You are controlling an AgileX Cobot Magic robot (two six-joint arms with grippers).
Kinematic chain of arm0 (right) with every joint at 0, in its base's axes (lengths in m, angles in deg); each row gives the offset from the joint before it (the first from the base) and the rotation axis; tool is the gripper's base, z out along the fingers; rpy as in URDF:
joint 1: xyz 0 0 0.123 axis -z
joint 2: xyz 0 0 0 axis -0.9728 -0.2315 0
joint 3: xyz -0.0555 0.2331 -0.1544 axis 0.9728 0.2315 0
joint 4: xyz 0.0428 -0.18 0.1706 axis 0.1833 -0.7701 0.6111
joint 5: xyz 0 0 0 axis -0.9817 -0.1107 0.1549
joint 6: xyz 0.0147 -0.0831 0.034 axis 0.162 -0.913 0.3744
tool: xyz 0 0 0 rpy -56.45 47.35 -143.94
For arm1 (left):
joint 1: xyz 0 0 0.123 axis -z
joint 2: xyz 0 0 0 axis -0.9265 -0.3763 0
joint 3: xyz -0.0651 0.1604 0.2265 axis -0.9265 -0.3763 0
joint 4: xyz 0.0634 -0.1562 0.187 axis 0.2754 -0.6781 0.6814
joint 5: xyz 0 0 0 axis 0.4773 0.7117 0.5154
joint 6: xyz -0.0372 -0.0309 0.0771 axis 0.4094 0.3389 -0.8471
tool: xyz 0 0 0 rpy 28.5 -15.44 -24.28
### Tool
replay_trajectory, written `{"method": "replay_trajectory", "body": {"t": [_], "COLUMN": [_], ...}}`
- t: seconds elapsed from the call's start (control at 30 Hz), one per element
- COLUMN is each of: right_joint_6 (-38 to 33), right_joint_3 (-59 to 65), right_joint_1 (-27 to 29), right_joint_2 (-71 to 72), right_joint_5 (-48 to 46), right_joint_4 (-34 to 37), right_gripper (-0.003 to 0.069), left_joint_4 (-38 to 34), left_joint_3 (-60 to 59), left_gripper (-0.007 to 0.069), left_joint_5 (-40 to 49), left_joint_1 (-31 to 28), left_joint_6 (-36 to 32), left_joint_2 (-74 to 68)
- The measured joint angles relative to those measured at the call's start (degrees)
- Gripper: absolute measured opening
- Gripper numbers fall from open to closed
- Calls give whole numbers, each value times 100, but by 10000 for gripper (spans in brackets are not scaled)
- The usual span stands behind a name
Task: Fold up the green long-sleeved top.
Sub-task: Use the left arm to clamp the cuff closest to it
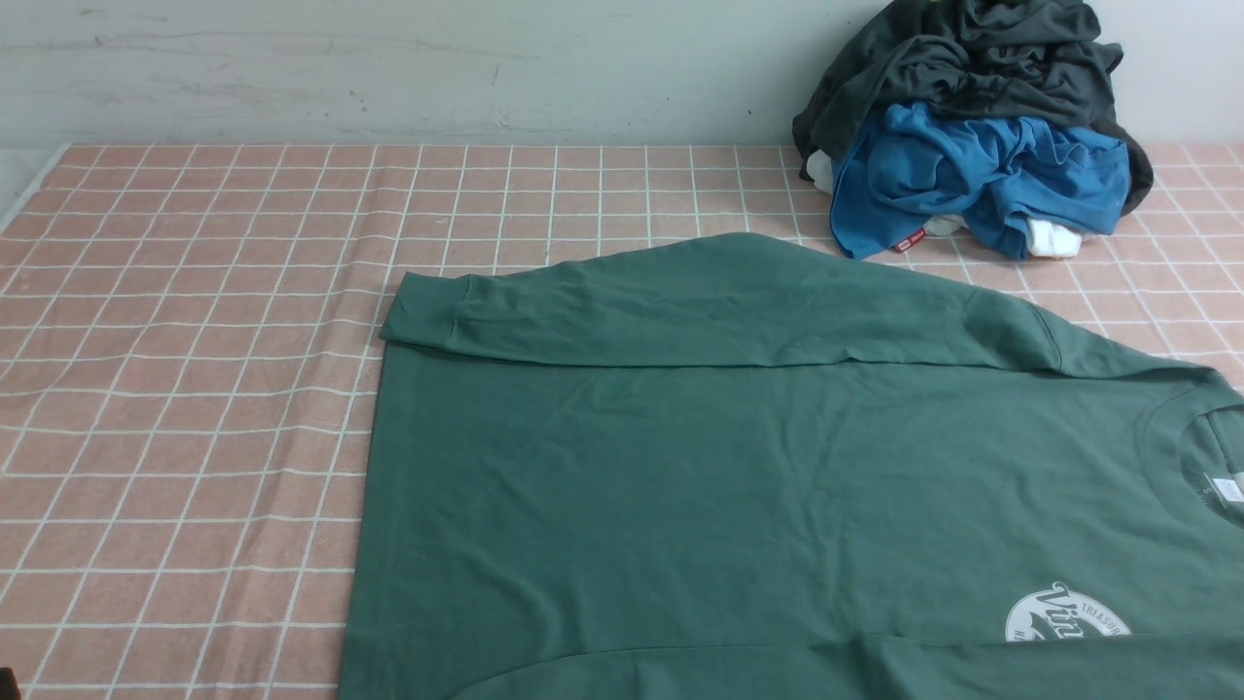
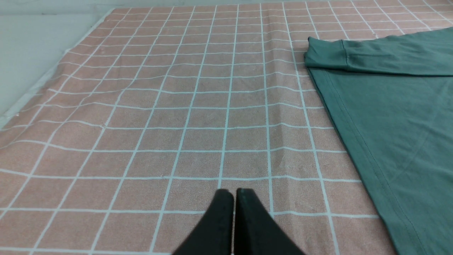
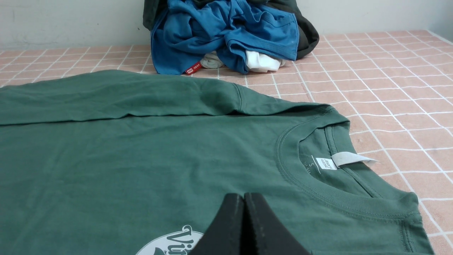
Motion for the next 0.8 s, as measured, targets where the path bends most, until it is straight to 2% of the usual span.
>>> {"method": "replay_trajectory", "body": {"t": [0.13, 0.2, 0.43, 0.53, 0.63, 0.77, 0.8], "right_joint_6": [0, 0, 0, 90, 417, 836, 846], "right_joint_3": [0, 0, 0, 0, 5, 10, 10], "right_joint_1": [0, 0, 0, 0, 0, 0, 0], "right_joint_2": [0, 0, 0, 0, 0, 0, 0], "right_joint_5": [0, 0, 0, 0, -7, 46, 54], "right_joint_4": [0, 0, 247, 1078, 2358, 4423, 4503], "right_gripper": [-14, -14, -14, -14, -14, -14, -14], "left_joint_4": [-280, -664, -2887, -3768, -3980, -4062, -4062], "left_joint_3": [0, 0, -36, -65, -65, -65, -65], "left_gripper": [-3, -3, -3, -3, -3, -3, -3], "left_joint_5": [-28, -69, -154, -156, -167, -168, -168], "left_joint_1": [0, 0, 0, 0, 0, 0, 0], "left_joint_6": [194, 380, 1494, 1694, 1729, 1765, 1765], "left_joint_2": [0, 0, 0, 0, 0, 0, 0]}}
